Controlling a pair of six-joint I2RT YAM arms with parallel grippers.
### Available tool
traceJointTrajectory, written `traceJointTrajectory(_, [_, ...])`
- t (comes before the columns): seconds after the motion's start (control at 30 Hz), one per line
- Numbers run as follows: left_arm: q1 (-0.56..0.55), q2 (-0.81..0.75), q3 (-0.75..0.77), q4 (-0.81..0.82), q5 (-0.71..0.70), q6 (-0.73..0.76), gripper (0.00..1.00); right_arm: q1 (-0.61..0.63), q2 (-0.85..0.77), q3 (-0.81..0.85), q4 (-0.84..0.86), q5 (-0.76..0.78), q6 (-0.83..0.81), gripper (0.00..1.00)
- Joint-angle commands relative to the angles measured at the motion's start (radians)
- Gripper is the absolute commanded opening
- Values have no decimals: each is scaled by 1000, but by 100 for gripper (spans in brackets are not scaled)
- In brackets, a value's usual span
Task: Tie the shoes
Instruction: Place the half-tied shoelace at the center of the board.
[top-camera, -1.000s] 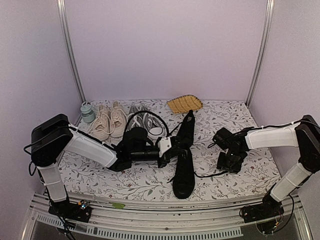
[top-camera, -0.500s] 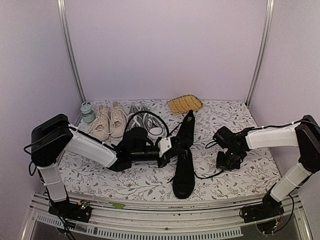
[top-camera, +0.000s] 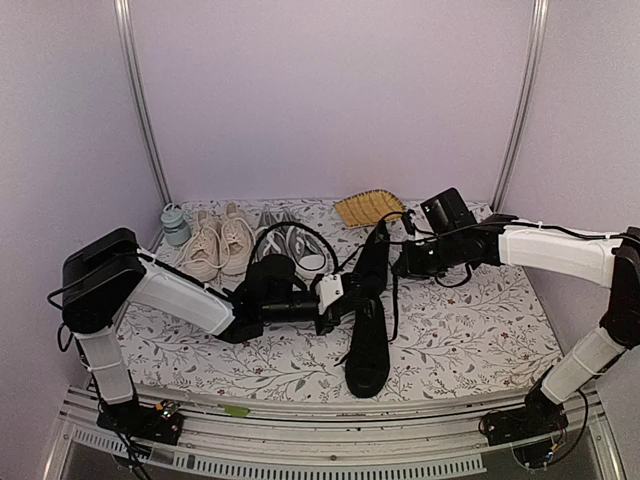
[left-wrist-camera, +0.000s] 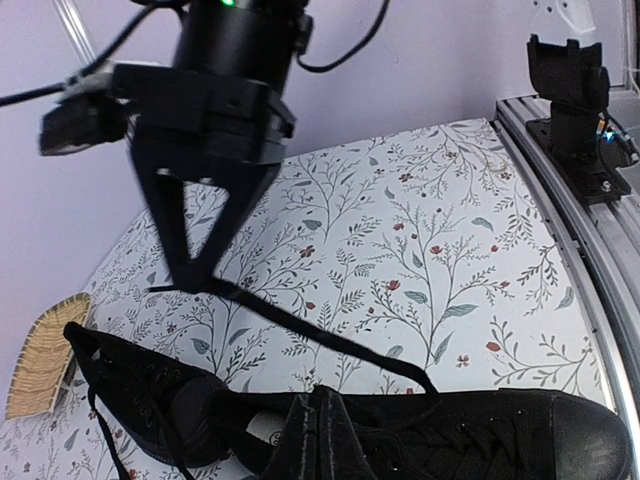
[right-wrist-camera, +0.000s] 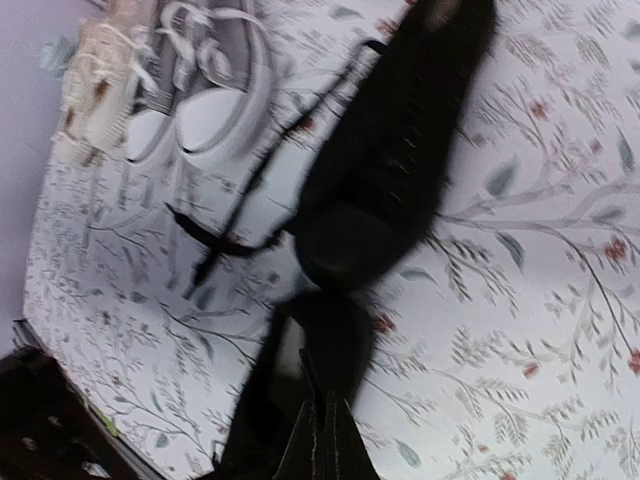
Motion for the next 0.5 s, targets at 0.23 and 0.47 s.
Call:
traceJointTrajectory(0.23, [-12, -8, -22, 42, -25, -15, 0, 65, 299, 275, 246, -429, -124, 0])
traceJointTrajectory(0.47, [-10, -11, -36, 65, -29, -43, 0, 58, 239, 249, 217, -429, -173, 37])
